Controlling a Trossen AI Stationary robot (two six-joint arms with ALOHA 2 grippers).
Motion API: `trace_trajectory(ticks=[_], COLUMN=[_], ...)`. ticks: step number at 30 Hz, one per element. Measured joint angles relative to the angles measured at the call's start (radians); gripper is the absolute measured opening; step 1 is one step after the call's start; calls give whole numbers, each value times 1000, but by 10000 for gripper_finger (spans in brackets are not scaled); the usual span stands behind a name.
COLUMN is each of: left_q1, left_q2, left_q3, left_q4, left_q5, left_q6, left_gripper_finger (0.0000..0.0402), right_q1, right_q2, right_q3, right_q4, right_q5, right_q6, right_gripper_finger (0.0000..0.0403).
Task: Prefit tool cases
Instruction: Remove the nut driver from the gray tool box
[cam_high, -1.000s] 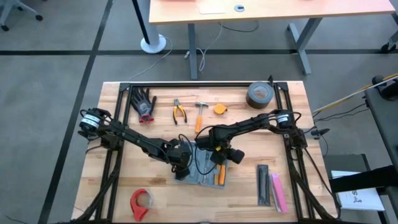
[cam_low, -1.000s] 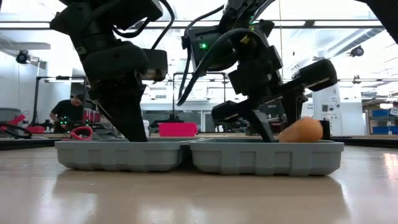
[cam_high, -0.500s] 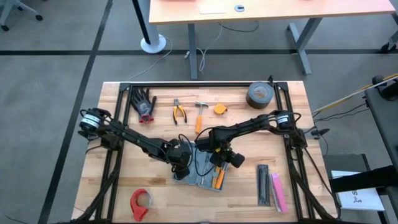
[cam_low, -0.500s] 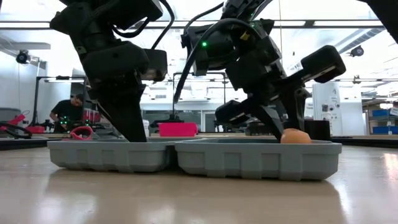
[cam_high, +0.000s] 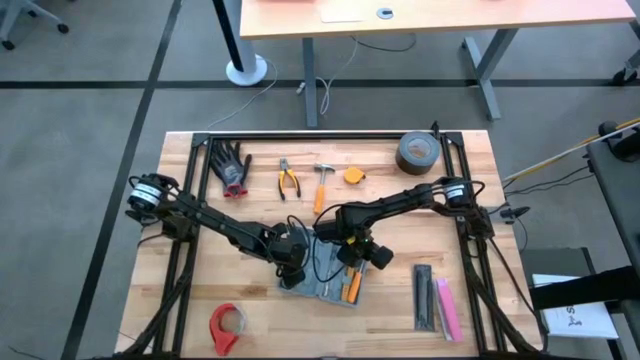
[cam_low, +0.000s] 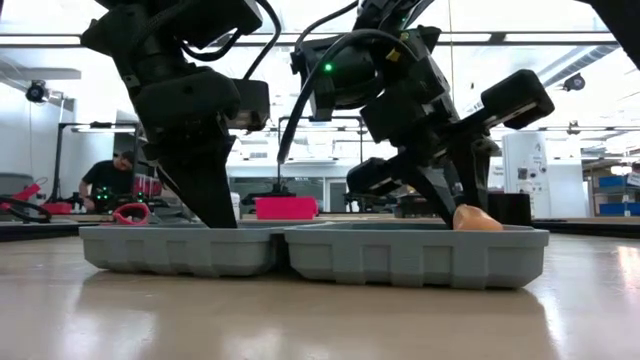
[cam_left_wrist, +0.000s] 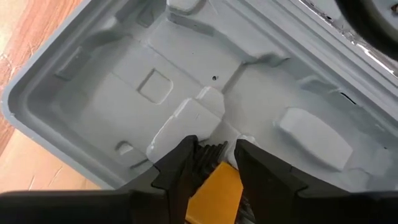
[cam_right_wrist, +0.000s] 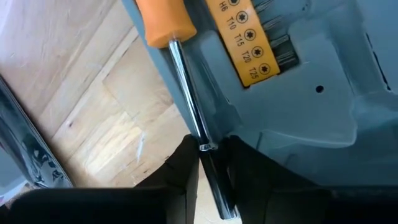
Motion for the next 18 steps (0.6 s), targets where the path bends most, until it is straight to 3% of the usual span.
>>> trace_trajectory(ticks=[6,18], left_q1=[1,1], left_q2=[-1,-1], left_q3=[0,0], left_q4=[-2,-3], left_q5=[-1,-3], left_q6=[0,0], left_gripper_finger=[127,134], right_q1=[1,0], right_q2=[-1,-2], right_q3=[0,0], right_q4=[-8,-19], right_q5=[-6,2], right_q6=[-22,-1], right_gripper_finger=[40,43])
